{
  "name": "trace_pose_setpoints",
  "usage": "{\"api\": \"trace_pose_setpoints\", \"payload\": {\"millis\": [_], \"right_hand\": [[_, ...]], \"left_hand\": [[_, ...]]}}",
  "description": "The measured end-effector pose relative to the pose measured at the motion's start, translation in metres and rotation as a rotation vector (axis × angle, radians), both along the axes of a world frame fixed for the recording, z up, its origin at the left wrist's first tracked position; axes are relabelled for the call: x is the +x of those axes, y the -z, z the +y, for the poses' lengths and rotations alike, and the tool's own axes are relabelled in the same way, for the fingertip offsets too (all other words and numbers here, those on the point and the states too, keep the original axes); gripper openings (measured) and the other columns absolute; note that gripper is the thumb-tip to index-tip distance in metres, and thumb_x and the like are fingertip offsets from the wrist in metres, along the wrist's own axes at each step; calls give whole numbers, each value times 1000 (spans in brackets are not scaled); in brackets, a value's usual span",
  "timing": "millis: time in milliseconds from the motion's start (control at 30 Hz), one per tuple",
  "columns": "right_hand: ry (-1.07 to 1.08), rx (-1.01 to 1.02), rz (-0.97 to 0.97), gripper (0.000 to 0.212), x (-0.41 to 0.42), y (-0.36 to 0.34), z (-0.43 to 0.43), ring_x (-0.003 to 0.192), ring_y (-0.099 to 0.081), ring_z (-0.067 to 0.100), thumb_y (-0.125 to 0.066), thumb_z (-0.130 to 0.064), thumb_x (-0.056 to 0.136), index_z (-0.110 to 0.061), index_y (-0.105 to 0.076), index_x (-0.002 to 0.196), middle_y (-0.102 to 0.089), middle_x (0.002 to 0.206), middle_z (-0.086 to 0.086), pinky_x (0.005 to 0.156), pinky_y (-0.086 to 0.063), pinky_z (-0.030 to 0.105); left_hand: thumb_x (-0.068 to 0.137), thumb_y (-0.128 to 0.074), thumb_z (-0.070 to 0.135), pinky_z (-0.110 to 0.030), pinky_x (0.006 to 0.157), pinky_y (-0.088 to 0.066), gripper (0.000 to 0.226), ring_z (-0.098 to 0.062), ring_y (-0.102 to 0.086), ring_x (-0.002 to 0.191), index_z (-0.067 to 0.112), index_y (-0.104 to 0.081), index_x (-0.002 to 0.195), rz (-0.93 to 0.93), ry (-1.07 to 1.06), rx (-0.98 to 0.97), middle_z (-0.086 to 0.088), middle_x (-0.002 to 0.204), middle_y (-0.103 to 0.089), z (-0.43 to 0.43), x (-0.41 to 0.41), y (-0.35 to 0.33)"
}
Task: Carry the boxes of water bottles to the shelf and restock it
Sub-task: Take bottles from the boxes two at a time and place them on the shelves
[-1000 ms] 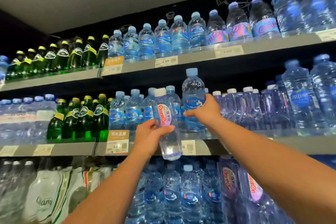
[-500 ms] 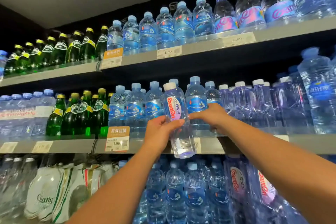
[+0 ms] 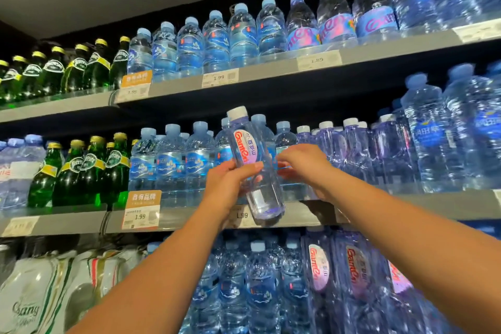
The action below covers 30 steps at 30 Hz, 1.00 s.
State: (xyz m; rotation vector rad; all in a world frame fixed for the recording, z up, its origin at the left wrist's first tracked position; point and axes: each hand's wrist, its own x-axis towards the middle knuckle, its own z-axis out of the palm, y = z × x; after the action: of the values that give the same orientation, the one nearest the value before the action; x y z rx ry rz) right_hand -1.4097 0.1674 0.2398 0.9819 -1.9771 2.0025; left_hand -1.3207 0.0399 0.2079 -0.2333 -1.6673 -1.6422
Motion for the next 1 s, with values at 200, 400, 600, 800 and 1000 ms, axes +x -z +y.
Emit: {"api": "trace_pose_setpoints", "payload": {"millis": [200,400,600,800,1000], "right_hand": [[-172,239,223,32,13,10,43,97,-66,18,-76,-20,77,-15,-67,107,-70,105,5,86,-50,31],[9,204,327,59,-2,9,61,95,-69,17,-88,-9,58,-21,-63,111,-73,98,-1,89,-55,41],[133,94,241,68,-34,-7,90,94,-69,19,-88,-24,46,-18,-63,108,-72,100,1,89,-54,43],[268,187,99,83,-70,3,97,103,-59,25,-87,-35,50,-14,-53,123,-61,116,3,84,-50,40],[231,362,27,109,-77,1,67,107,-58,30,-90,-38,35,-8,-49,131,-58,126,15,72,-51,35]], "left_hand": [[80,-70,9,-43,87,-55,8,-29,-68,86,12,-71,87,32,20,-38,-12,93,-74,30,-12,-12],[87,-62,20,-27,65,-55,15,-13,-68,75,16,-69,100,49,104,-71,-3,90,-72,71,-25,-20],[95,-36,53,-40,99,-42,47,-18,-55,102,21,-55,122,-45,47,4,-4,108,-59,77,-42,-26],[97,-32,52,-32,90,-42,58,-19,-55,94,7,-58,125,-16,-46,-5,-1,89,-62,71,-67,-8],[94,-30,59,-45,105,-39,55,-28,-58,113,19,-65,109,-1,-185,-62,-10,113,-67,66,-80,1]]}}
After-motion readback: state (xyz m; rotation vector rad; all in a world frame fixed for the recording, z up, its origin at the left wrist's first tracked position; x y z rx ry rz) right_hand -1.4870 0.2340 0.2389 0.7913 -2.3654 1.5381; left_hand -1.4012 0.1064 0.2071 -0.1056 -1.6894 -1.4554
